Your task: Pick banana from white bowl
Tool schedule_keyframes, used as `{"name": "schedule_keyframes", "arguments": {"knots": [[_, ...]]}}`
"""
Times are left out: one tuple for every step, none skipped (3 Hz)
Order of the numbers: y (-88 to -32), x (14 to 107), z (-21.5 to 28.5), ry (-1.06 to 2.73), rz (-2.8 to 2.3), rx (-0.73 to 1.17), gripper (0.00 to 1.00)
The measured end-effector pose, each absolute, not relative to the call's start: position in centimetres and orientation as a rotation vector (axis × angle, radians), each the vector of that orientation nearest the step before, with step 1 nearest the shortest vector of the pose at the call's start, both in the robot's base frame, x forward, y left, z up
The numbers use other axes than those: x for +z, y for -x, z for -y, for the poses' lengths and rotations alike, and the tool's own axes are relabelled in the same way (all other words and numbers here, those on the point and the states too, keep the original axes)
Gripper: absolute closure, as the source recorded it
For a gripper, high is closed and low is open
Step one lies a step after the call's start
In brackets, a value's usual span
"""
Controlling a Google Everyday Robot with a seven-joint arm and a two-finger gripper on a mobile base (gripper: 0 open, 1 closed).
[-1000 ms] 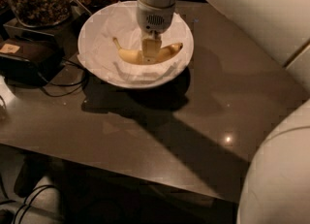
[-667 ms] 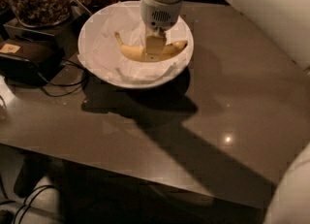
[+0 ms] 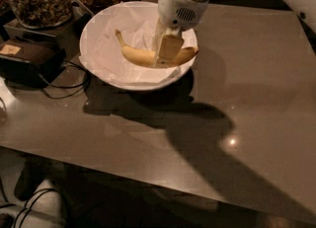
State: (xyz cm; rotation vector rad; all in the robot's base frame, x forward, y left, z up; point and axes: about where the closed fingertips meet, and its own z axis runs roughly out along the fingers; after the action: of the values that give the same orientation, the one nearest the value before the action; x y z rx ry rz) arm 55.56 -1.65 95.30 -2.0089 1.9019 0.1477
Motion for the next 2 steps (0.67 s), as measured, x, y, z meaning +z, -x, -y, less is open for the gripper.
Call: {"name": "schedule_keyframes", "arguments": {"knots": [[-55.5,95.3,1.4,2.014,-1.891,0.156,1.00],[-54.4,95.7,1.2,2.033,-1.859,0.191,1.00]]}}
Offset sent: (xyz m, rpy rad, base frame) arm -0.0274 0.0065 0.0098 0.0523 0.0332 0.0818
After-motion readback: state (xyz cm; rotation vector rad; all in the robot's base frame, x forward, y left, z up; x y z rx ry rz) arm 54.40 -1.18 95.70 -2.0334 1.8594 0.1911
